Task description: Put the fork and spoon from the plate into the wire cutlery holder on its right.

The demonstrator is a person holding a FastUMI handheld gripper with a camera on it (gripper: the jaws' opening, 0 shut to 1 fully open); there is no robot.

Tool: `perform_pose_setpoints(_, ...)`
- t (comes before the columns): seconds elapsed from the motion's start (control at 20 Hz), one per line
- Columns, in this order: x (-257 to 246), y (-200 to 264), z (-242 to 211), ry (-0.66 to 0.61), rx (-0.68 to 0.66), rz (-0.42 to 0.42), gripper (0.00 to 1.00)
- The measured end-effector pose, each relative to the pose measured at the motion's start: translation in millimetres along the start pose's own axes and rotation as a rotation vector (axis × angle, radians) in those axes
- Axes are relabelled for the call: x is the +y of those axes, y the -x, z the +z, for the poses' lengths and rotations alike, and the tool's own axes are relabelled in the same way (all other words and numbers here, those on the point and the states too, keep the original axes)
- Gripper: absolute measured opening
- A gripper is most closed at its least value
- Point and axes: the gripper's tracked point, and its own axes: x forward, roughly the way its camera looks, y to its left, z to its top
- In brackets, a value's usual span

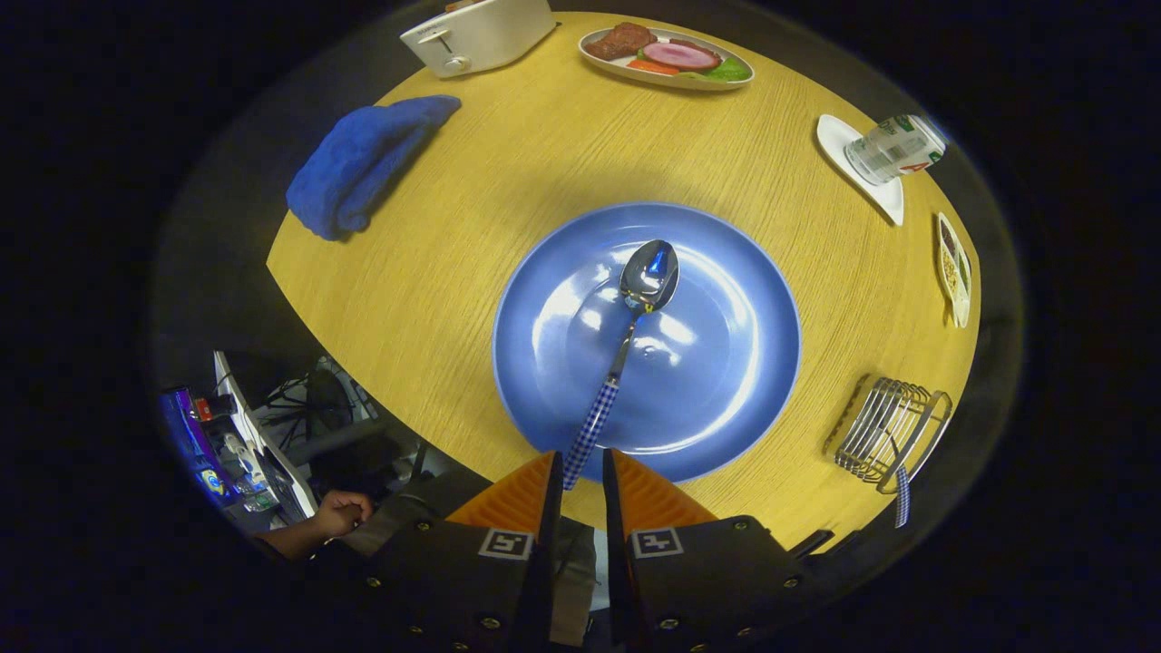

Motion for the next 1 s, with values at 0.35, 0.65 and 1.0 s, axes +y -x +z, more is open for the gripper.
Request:
perform_pose_setpoints(0.35,2.7,-21.6,4.3,-0.079,0.013,0.015,0.25)
perform_pose_setpoints(0.65,4.2,-31.8,6.1,-0.098,0.03,0.039,0.25)
perform_pose_setpoints(1.0,-17.4,-28.5,-3.5,-0.044,0.061,0.001,0.06)
